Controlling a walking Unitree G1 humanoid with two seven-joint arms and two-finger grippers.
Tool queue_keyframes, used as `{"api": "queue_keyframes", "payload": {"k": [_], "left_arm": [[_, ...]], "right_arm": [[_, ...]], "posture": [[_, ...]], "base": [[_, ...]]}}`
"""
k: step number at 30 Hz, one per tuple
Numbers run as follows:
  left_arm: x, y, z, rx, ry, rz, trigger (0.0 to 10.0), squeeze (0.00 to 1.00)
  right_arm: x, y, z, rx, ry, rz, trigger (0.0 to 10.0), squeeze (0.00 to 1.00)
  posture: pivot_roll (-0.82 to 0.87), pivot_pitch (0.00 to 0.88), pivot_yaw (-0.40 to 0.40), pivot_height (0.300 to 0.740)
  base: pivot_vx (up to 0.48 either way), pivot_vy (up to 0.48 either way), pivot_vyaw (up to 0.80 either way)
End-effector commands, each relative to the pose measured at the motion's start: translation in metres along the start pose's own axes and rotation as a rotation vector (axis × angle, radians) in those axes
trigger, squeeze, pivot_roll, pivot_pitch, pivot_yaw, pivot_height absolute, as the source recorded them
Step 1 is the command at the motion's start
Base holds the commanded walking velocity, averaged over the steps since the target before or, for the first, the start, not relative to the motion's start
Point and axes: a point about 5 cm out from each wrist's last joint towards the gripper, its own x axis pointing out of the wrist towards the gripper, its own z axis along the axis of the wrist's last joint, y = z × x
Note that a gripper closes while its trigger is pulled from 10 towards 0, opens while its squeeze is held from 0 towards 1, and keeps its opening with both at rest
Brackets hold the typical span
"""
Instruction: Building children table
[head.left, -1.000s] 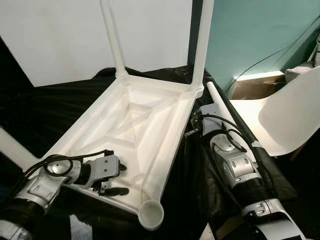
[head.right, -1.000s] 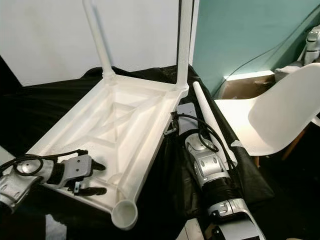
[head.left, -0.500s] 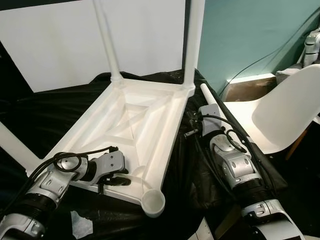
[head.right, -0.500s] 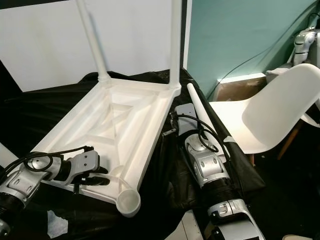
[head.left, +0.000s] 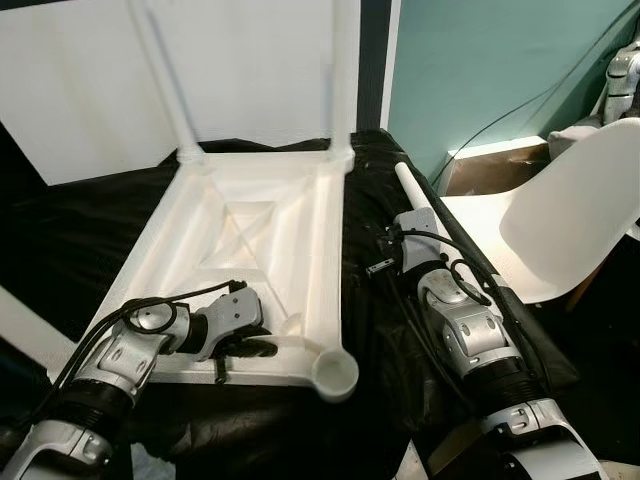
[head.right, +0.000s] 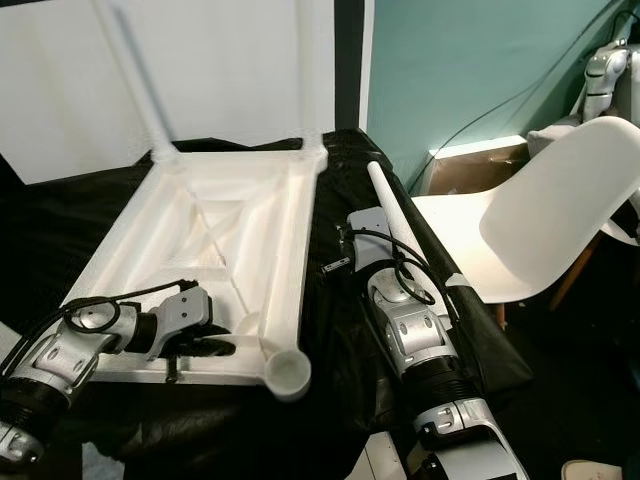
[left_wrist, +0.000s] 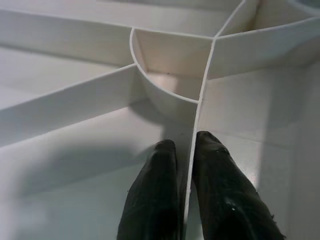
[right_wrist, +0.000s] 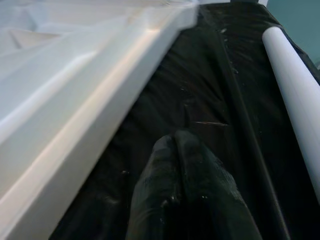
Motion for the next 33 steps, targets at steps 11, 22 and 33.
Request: {"api": "queue_keyframes", "payload": {"k": [11, 22, 33], "left_arm": [[0.007, 0.011, -0.015, -0.12, 0.029, 0.271, 0.1, 0.0], [0.015, -0.014, -0.006, -0.116, -0.074, 0.15, 10.0, 1.0], [-0.003, -0.019, 0.043, -0.041, -0.413, 0.144, 10.0, 0.0]], "right_arm": [[-0.002, 0.001, -0.004, 0.013, 0.013, -0.002, 10.0, 0.0], [-0.002, 0.001, -0.004, 0.01, 0.011, -0.002, 10.0, 0.0], [-0.004, -0.007, 0.012, -0.011, -0.047, -0.045, 10.0, 0.0]], "posture": [[0.0, 0.0, 0.028, 0.74], [0.01, 0.0, 0.026, 0.74], [-0.02, 0.0, 0.034, 0.74]], "base": [[0.0, 0.0, 0.0], [0.0, 0.0, 0.0], [0.0, 0.0, 0.0]]}}
